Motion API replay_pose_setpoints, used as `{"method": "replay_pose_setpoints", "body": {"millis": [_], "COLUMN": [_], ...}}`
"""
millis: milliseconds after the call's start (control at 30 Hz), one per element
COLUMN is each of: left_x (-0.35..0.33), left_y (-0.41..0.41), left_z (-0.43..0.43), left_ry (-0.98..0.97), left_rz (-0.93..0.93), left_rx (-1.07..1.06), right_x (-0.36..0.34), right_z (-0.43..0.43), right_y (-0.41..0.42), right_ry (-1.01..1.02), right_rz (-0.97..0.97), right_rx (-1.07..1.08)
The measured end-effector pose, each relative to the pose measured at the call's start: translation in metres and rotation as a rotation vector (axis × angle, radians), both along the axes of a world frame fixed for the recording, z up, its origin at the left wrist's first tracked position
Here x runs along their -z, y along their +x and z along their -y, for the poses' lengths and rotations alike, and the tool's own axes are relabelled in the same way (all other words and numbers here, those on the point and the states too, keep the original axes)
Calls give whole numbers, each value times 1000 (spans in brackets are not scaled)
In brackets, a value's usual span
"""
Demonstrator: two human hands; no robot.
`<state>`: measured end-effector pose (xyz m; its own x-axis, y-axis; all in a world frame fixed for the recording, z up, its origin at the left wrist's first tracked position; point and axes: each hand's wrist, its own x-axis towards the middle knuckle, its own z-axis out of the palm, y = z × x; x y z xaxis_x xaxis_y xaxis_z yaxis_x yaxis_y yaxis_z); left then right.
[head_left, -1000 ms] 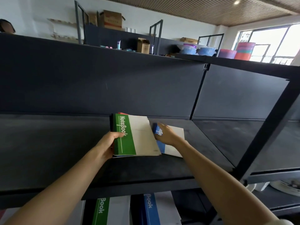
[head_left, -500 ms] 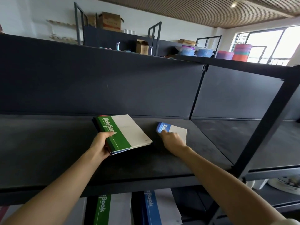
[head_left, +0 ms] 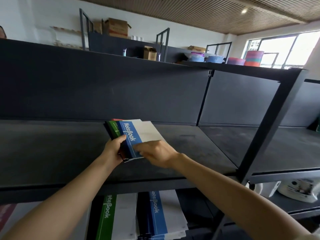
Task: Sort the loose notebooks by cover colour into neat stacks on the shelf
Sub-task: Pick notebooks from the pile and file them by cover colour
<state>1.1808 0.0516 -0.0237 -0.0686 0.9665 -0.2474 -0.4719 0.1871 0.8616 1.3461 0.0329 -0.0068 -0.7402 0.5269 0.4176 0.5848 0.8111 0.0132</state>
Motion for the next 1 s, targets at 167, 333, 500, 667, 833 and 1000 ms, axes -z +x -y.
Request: {"method": "replay_pose_setpoints", "body": {"millis": [167, 333, 500, 667, 833, 1000], "left_x": [-12, -14, -1, 30, 75, 134], "left_y": [1, 19, 41, 55, 59, 63], "left_z": [21, 60, 122, 196, 269, 304], "left_ry": [35, 45, -37, -136, -204, -315], "left_rz": [-81, -113, -110, -10, -33, -166], "left_rx": [-19, -1, -25, -24, 27, -26], "right_x": [-17, -13, 6, 36, 92, 159], "right_z": [0, 17, 74, 151, 210, 254], "right_y": [11, 34, 46, 60, 68, 72], "right_ry": [-341, -1080, -1040, -1079, -1145, -1312], "right_rz": [-306, -944, -1072, -1085, -993, -984], "right_rx": [700, 737, 698, 712, 761, 901]}}
